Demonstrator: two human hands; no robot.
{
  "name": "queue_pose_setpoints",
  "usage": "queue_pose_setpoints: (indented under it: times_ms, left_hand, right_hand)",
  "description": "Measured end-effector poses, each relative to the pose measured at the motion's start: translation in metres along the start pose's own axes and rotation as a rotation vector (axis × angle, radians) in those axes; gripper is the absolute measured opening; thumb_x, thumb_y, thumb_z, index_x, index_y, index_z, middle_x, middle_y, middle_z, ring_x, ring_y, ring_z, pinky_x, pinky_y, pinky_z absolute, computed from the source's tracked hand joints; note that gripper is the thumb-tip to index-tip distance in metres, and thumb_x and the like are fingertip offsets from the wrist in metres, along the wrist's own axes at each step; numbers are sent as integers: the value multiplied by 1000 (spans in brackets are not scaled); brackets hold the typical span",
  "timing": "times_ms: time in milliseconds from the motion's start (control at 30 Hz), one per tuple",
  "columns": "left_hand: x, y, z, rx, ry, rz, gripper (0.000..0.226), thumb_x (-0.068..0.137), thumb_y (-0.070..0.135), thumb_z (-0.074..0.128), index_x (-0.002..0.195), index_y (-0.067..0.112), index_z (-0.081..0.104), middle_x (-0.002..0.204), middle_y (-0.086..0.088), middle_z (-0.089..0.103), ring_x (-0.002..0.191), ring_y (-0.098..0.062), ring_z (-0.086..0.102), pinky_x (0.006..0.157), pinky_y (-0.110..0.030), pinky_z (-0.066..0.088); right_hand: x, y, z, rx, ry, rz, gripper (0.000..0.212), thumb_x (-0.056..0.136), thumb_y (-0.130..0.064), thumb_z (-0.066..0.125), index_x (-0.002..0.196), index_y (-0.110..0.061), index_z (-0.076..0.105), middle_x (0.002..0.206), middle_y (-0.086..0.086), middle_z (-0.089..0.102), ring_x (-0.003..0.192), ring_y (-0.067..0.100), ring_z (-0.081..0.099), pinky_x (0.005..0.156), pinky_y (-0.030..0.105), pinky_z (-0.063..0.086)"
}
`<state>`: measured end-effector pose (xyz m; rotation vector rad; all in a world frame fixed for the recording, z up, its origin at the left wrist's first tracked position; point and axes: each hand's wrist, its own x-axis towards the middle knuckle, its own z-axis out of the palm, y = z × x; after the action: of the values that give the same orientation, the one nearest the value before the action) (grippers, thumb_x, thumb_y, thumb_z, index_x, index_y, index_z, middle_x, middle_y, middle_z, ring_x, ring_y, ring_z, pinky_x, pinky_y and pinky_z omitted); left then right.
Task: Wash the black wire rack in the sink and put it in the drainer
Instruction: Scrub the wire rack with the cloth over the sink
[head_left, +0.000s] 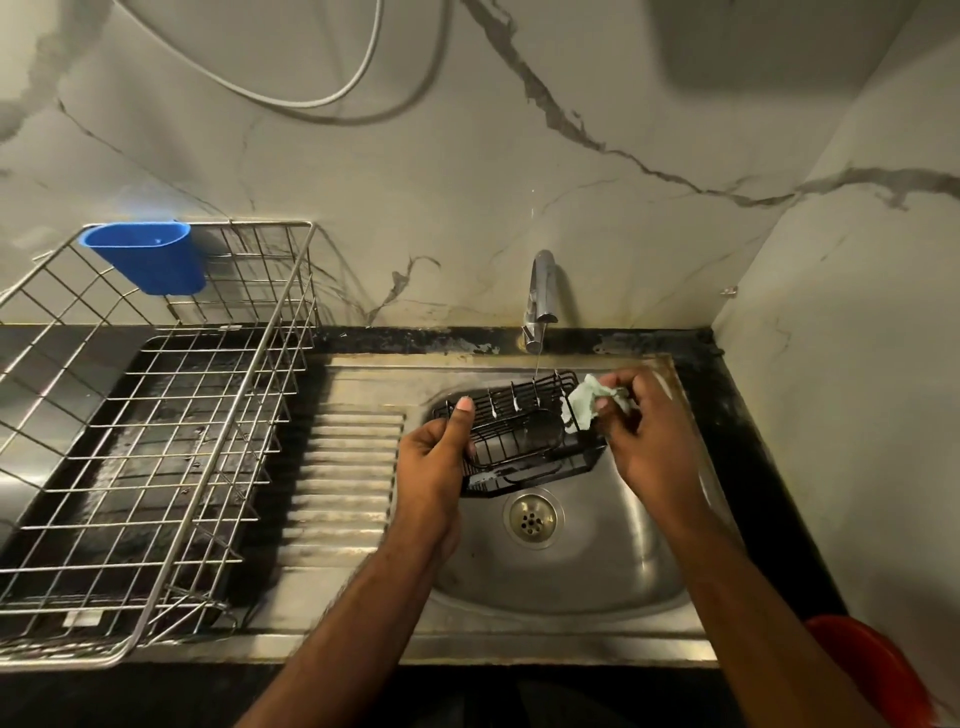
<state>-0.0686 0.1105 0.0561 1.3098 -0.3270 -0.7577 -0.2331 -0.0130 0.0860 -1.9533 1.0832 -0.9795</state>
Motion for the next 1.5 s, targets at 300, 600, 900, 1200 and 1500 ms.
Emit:
queue_pose_setpoints:
  times_ms: [300,600,900,1200,1500]
  left_hand:
    - [-1,3,-2,-109,-28,-49,48,94,38,69,58,13,52,63,-7,59,65,-24,59,67,-32,53]
    - [-5,6,-1,118,-13,27,45,90,61,65,96,17,67,109,-12,72,104,-30,68,95,-49,55]
    - [-13,8,2,698,-51,481,47,98,59,51,79,16,61,73,3,59,67,-10,55,59,-34,49]
    - [-14,-5,14,764,-49,243,61,89,74,52,69,16,55,61,1,63,59,-8,61,59,-35,51]
    - [-15,6,21,438,-144,-272,60,88,60,67,107,4,75,103,-7,78,74,3,65,61,-16,46]
  right_hand:
    - [-3,-3,8,392,-141,138,30,99,-38,54,121,-23,67,113,-6,71,106,10,66,92,29,53]
    - [9,-3,8,603,-195,505,22,84,-31,72,101,-17,72,105,-3,73,104,17,64,87,35,52]
    - [-4,-6,30,436,-130,518,26,88,-9,69,113,-17,68,107,-2,71,98,10,66,78,25,53]
    - [-11,-5,34,144,-87,245,25,92,-13,67,114,-25,68,112,-11,66,96,-7,59,69,7,48]
    - [-21,-17,40,-44,-120,74,26,92,-15,66,115,-26,67,118,-7,58,95,-10,53,75,-5,37]
